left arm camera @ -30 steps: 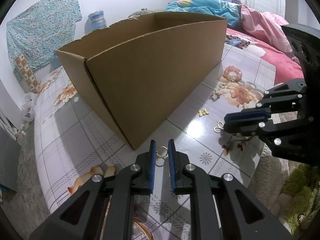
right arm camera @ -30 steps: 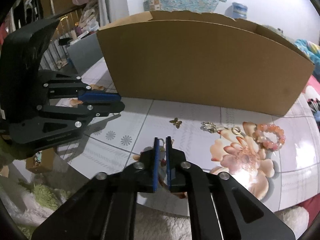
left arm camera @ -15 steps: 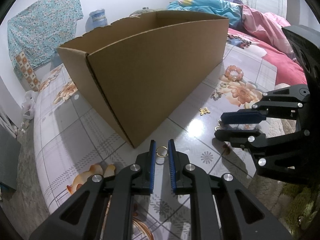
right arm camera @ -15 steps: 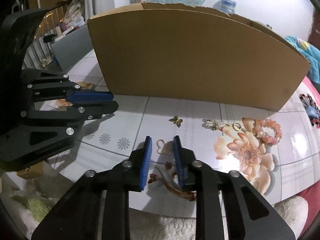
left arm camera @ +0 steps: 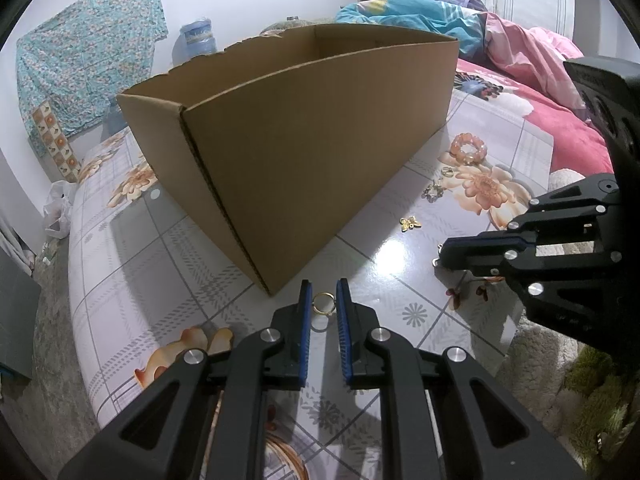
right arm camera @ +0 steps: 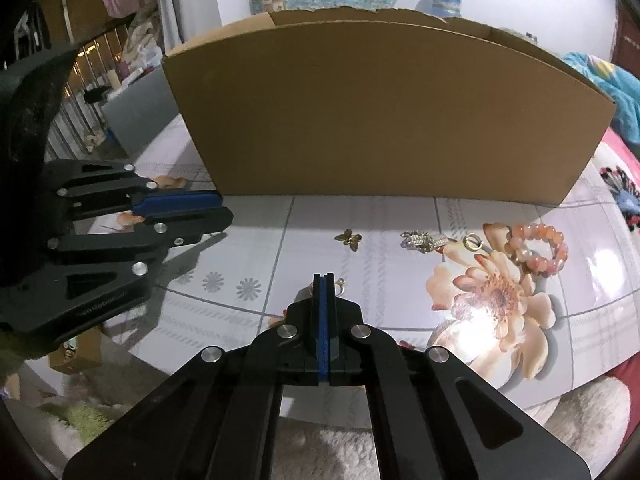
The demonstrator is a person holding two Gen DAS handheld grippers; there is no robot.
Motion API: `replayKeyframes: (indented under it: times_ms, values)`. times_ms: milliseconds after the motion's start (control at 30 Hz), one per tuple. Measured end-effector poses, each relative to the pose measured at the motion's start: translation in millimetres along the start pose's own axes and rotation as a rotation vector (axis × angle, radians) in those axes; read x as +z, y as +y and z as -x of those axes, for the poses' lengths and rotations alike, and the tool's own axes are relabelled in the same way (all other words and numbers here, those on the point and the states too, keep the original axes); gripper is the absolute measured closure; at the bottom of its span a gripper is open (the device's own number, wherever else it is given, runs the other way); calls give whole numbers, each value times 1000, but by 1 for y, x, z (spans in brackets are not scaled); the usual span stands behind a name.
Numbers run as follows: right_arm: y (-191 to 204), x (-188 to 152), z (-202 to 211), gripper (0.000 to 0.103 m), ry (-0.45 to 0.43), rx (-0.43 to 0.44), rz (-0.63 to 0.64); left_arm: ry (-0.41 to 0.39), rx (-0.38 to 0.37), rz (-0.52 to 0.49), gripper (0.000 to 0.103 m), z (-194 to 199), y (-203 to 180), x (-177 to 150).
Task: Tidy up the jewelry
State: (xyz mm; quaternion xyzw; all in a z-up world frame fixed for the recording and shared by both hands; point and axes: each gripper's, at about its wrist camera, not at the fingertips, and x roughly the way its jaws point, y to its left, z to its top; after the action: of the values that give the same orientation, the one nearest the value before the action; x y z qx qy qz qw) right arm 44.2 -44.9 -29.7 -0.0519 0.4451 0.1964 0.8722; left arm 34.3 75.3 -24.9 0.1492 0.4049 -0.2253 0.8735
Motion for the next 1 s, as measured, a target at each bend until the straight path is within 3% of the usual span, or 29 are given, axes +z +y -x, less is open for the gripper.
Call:
replayKeyframes:
  times_ms: [300,667,867,1000]
  values:
    - [-18,-11,13,101,0,-51,-15,-1,9,8,92,2,2,-1]
    - [4,-11,7,101,27,-21,35,-1,12,14,92,2,2,-1]
    - [-1,-9,5,101,26,-87,30,0,11,17,92,2,2,-2]
    - [5,-9,5,100,36,-54,40,0,10,18,92,2,2,-3]
